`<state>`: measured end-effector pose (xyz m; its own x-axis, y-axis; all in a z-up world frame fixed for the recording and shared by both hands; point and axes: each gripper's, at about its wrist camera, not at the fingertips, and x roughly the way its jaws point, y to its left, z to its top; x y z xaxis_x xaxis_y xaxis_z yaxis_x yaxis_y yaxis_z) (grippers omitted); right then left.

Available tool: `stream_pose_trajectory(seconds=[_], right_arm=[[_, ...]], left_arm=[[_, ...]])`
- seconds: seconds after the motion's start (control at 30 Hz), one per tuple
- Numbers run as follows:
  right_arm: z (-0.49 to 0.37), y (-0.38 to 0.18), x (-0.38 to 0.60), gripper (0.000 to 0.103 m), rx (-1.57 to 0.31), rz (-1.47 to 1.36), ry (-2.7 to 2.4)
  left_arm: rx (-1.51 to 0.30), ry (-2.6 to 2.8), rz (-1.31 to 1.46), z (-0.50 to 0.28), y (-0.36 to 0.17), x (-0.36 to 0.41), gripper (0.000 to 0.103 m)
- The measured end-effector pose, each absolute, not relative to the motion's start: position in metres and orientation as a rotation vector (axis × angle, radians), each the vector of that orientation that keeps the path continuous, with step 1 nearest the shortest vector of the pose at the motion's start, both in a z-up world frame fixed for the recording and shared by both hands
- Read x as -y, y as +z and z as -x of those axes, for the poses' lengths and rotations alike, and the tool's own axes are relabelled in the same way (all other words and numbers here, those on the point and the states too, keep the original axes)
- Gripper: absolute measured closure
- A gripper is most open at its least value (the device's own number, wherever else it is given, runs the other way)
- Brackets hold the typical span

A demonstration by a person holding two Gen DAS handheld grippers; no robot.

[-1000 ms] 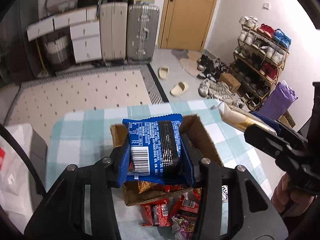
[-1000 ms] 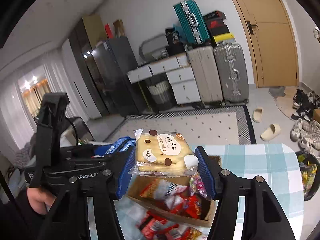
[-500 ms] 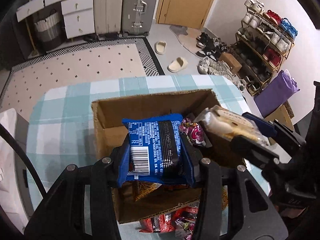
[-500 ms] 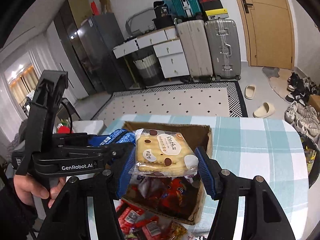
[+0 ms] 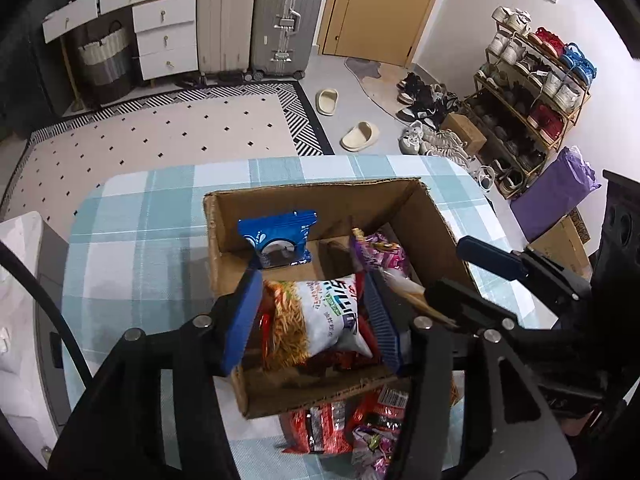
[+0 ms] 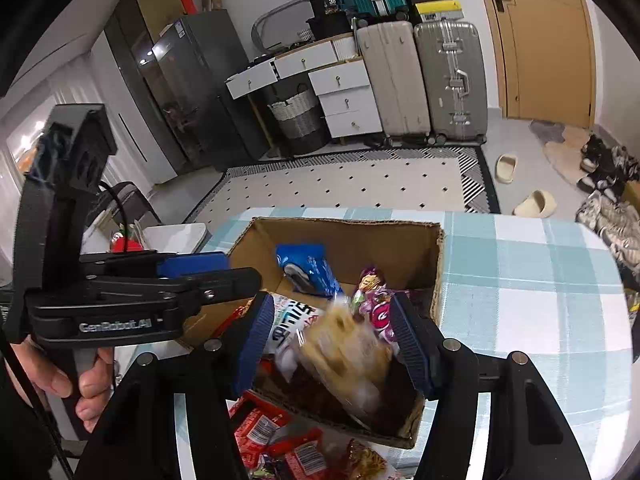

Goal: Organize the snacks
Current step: 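Open both grippers to drop the cookie pack and bun into the box, then move both tools back toward the remaining snacks beside the box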

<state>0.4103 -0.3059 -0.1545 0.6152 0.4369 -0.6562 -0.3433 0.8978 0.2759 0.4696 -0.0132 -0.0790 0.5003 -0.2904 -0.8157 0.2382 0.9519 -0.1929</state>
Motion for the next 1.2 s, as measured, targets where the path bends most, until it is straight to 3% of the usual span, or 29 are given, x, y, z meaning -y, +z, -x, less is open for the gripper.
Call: stream_pose_trajectory(seconds=[0.17, 0.3, 0.53, 0.73, 1.07, 1.2], right_arm=[[-0.397, -0.146, 0.314, 0.041, -0.762, -0.134, 0.443], [-0.377, -0.134, 0.327, 0.039, -0.732, -0.158, 0.438], [-0.324, -0.11, 0.353, 0.032, -0.655, -0.194, 0.418], [-0.267, -0.099, 0.359, 0.026, -0.605, -0.176, 0.406], [-0.183, -0.109, 0.356, 0.02, -0.548, -0.219, 0.422], [-0.155, -0.112, 0.356, 0.015, -0.518, -0.234, 0.425]], left_arm=[[-0.96, -0.312, 0.044, -0.445, -0.07, 0.009, 0.048], [-0.921, -0.293, 0.038, -0.409, -0.056, 0.001, 0.036], [-0.806, -0.263, 0.059, -0.343, -0.038, -0.011, 0.024], [-0.683, -0.228, 0.157, -0.28, -0.019, -0.036, 0.02], [-0.669, -0.188, 0.196, -0.215, -0.02, -0.053, 0.015], [-0.652, -0.17, 0.188, -0.19, -0.024, -0.053, 0.008]])
